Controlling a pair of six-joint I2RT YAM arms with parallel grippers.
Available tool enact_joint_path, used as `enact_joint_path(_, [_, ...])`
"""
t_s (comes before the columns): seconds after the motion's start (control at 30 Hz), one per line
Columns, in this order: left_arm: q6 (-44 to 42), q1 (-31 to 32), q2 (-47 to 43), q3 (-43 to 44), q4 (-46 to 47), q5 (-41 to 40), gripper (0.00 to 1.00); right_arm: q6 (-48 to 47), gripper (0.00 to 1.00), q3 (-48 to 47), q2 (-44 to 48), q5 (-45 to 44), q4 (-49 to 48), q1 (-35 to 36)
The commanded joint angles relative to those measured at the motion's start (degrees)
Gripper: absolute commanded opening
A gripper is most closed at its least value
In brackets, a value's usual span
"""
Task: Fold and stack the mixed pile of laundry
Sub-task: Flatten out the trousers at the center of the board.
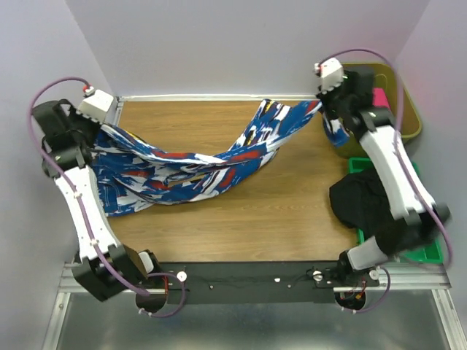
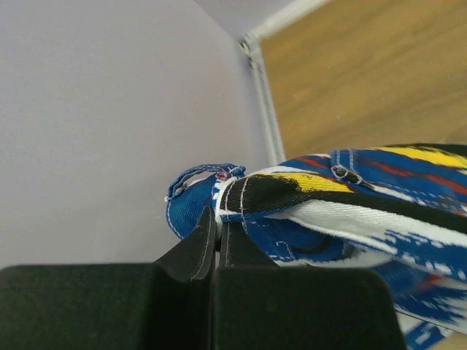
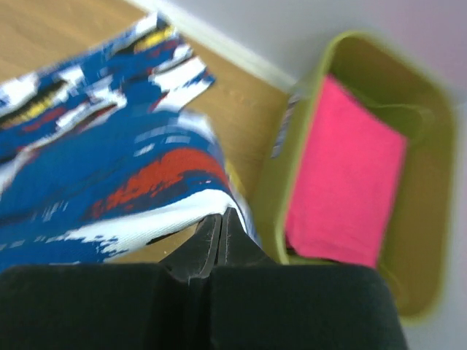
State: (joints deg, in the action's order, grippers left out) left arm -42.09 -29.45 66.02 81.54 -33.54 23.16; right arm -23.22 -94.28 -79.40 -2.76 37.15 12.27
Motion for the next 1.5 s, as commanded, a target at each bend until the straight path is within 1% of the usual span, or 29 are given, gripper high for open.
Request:
enact_joint_path(0.0, [2.0,6.9,5.9,-3.8,7.1,-10.5,0.00,-2.5,0.01,-7.2,-15.6,-0.8,-5.7,-0.2])
enact_joint_path(0.03, [2.9,8.1,7.9,-3.9,8.6,-12.1,0.00,-2.1,0.01,-9.7,-23.0,-1.3,-6.5,-0.2])
enact_joint_path(0.07, [3.9,9.0,12.6,-2.5,9.6,-13.3,0.00,-1.4,0.01,-12.7,-26.9,-1.9,-7.8,-0.3])
enact_joint_path(0.1, [5.2,9.6,15.4,-1.1,11.3,-13.8,0.00,-0.7,0.01,-21.0,-31.5,-2.9,-8.1,-0.3])
enact_joint_path(0.13, [8.0,9.8,18.7,1.0,11.6,-15.5,0.00,-0.2,0.01,-25.5,-40.2,-3.7,-8.0,-0.2])
enact_joint_path(0.17, [9.9,9.9,25.7,6.3,11.8,-16.7,0.00,0.4,0.01,-31.0,-45.6,-4.0,-7.5,-0.2])
enact_joint_path(0.2, [11.4,9.9,29.6,9.7,10.4,-17.8,0.00,0.9,0.01,-41.8,-50.4,-4.7,-7.1,-0.3])
enact_joint_path(0.23, [13.2,9.9,33.5,13.3,8.7,-19.3,0.00,0.4,0.03,-48.7,-54.9,-5.5,-6.6,-0.1])
enact_joint_path(0.27, [14.4,9.9,41.2,21.5,7.0,-19.7,0.00,-0.7,0.10,-54.3,-64.6,-6.6,-4.8,0.6])
enact_joint_path(0.3, [15.2,9.9,44.6,25.2,4.4,-20.6,0.00,-2.0,0.37,-58.7,-67.7,-9.9,-4.4,1.2])
enact_joint_path(0.33, [15.9,10.0,47.5,28.6,3.2,-22.1,0.05,-5.0,0.54,-61.5,-69.7,-11.6,-4.4,1.8])
enact_joint_path(0.37, [16.5,10.0,52.1,33.8,2.0,-22.2,0.08,-5.6,0.70,-59.9,-69.4,-12.6,-4.7,2.5])
enact_joint_path(0.4, [16.5,9.9,53.8,35.8,0.8,-22.5,0.12,-5.4,0.92,-56.2,-67.2,-11.6,-5.1,2.5])
enact_joint_path(0.43, [16.4,9.9,54.6,36.7,-0.4,-22.5,0.20,-4.5,0.94,-46.4,-64.3,-11.0,-5.8,2.4])
enact_joint_path(0.47, [15.6,9.9,54.9,36.5,-0.5,-22.3,0.25,-4.3,0.98,-39.6,-61.2,-9.7,-9.0,2.4])
enact_joint_path(0.5, [15.1,9.9,54.5,35.7,-0.6,-21.3,0.29,-4.3,1.00,-34.0,-54.0,-7.0,-10.8,2.4])
enact_joint_path(0.53, [14.7,9.9,53.7,34.5,-0.6,-19.4,0.40,-4.5,1.00,-29.5,-51.2,-5.0,-12.2,2.2])
enact_joint_path(0.57, [14.3,9.9,51.6,31.5,-0.4,-18.1,0.43,-4.8,1.00,-22.0,-48.5,-3.7,-13.1,2.2])
enact_joint_path(0.6, [14.0,9.9,50.5,30.0,0.0,-17.0,0.44,-5.1,1.00,-20.5,-47.0,2.1,-11.8,2.3])
enact_joint_path(0.63, [13.4,9.9,49.2,28.4,0.0,-14.1,0.54,-5.9,1.00,-19.4,-44.8,5.8,-10.0,2.3])
enact_joint_path(0.67, [13.0,10.0,46.4,24.8,0.0,-12.6,0.55,-6.4,1.00,-16.7,-44.0,8.4,-7.7,2.3])
enact_joint_path(0.7, [11.5,10.1,44.9,22.7,0.0,-11.0,0.55,-6.7,0.99,-15.4,-43.5,12.5,-7.1,2.6])
enact_joint_path(0.8, [9.3,11.0,38.6,14.3,1.5,-8.3,0.55,-7.2,0.95,-16.7,-45.9,16.4,-2.6,4.2])
enact_joint_path(0.97, [6.6,11.4,33.2,5.6,1.1,-5.3,0.55,-5.2,0.91,-22.6,-56.0,17.8,2.0,6.9])
enact_joint_path(1.13, [2.7,11.8,30.5,0.2,-2.1,-2.9,0.54,-6.1,0.80,-22.2,-59.4,15.9,2.9,8.2])
enact_joint_path(1.2, [1.4,11.9,29.0,-2.7,-2.4,-2.9,0.53,-6.3,0.72,-19.7,-59.5,15.9,4.6,8.8])
enact_joint_path(1.3, [-0.2,12.0,27.5,-6.1,-2.4,-3.3,0.52,-7.5,0.66,-12.9,-58.3,15.9,7.4,9.8])
enact_joint_path(1.33, [-0.5,11.9,27.2,-6.9,-2.0,-4.2,0.52,-7.7,0.61,-10.2,-56.5,16.3,8.0,10.0])
enact_joint_path(1.47, [-1.8,11.9,26.4,-10.6,-1.4,-5.8,0.50,-7.8,0.55,2.0,-49.3,20.3,12.0,13.0])
